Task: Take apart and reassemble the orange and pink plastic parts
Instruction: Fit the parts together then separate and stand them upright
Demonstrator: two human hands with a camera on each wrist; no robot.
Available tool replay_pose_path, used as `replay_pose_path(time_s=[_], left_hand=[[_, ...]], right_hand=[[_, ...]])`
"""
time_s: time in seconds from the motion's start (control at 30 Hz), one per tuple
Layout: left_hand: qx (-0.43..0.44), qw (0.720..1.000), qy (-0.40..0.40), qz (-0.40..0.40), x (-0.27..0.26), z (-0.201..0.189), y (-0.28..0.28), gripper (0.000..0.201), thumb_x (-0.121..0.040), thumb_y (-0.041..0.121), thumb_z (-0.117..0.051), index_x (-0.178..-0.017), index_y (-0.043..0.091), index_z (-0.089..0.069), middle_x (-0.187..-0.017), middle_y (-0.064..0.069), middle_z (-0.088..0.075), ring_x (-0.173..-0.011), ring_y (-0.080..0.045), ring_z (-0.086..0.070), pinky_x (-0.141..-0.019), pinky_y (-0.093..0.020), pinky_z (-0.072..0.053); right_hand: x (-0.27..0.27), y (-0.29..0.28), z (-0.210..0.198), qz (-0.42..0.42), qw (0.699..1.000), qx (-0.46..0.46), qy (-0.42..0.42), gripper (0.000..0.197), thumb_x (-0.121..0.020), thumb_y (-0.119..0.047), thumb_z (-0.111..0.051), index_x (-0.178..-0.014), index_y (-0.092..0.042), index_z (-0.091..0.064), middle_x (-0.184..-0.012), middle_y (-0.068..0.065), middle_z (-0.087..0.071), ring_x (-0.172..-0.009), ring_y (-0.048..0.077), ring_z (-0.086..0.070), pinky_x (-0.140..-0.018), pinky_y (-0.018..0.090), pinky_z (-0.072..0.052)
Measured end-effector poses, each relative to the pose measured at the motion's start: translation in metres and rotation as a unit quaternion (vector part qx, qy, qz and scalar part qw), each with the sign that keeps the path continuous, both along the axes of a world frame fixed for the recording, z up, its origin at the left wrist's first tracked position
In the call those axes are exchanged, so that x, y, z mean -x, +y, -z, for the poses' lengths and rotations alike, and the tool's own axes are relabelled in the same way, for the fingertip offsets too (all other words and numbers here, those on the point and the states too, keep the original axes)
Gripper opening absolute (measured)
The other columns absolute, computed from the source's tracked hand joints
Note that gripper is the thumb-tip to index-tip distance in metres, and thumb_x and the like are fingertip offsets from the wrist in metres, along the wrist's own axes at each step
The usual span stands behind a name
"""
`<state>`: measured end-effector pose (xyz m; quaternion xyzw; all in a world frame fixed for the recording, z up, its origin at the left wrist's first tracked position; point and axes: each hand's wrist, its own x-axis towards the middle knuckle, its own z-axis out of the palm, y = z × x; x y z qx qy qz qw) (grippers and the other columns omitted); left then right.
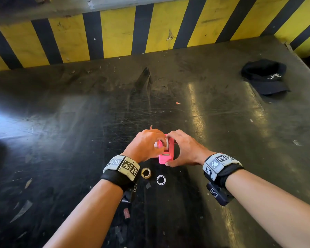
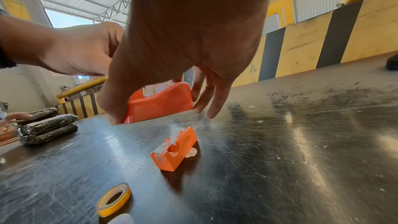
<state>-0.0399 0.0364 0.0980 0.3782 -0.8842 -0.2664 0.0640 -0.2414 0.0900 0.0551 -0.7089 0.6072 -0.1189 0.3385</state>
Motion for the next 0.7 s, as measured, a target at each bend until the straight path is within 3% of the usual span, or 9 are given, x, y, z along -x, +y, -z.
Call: replay_pose_path(time_s=[0.17, 0.37, 0.5, 0.7], left_hand=[[-0.076, 0.994, -0.073, 0.02, 0.001, -0.011, 0.001, 0.011, -0.09, 0.025, -0.075, -0.099, 0.021, -0.078, -0.137, 0.003, -0.065, -0.117, -0.015, -0.063, -0.1, -0.035, -0.056], [-0.09, 0.992, -0.084, 0.03, -0.002, -0.009, 0.009, 0.012, -0.087, 0.025, -0.077, -0.099, 0.023, -0.08, -0.151, 0.003, -0.052, -0.128, -0.019, -0.057, -0.104, -0.037, -0.053], [-0.042, 0.997, -0.065, 0.021, -0.003, 0.003, 0.016, 0.01, -0.085, 0.028, -0.081, -0.095, 0.028, -0.082, -0.15, 0.004, -0.047, -0.129, -0.021, -0.055, -0.101, -0.039, -0.054], [0.105, 0.994, -0.018, 0.02, -0.004, 0.015, 0.027, 0.009, -0.083, 0.034, -0.082, -0.091, 0.032, -0.085, -0.133, -0.001, -0.06, -0.128, -0.025, -0.051, -0.093, -0.048, -0.056]], right_hand=[[0.0, 0.0, 0.001, -0.008, 1.0, -0.014, 0.019, 0.096, -0.062, -0.05, -0.097, -0.14, -0.027, -0.045, -0.137, -0.001, -0.05, -0.122, 0.02, -0.057, -0.099, 0.035, -0.051], [-0.001, -0.001, 0.005, 0.004, 1.0, -0.019, 0.023, 0.097, -0.06, -0.053, -0.096, -0.138, -0.028, -0.046, -0.134, -0.003, -0.052, -0.119, 0.019, -0.056, -0.094, 0.03, -0.047], [0.0, -0.003, 0.008, 0.015, 1.0, -0.019, 0.019, 0.093, -0.058, -0.052, -0.097, -0.134, -0.03, -0.048, -0.132, -0.003, -0.053, -0.117, 0.019, -0.057, -0.091, 0.03, -0.047], [0.004, -0.004, 0.013, 0.039, 0.999, -0.016, -0.005, 0.094, -0.057, -0.048, -0.098, -0.134, -0.031, -0.049, -0.135, -0.005, -0.051, -0.122, 0.018, -0.058, -0.096, 0.031, -0.049]])
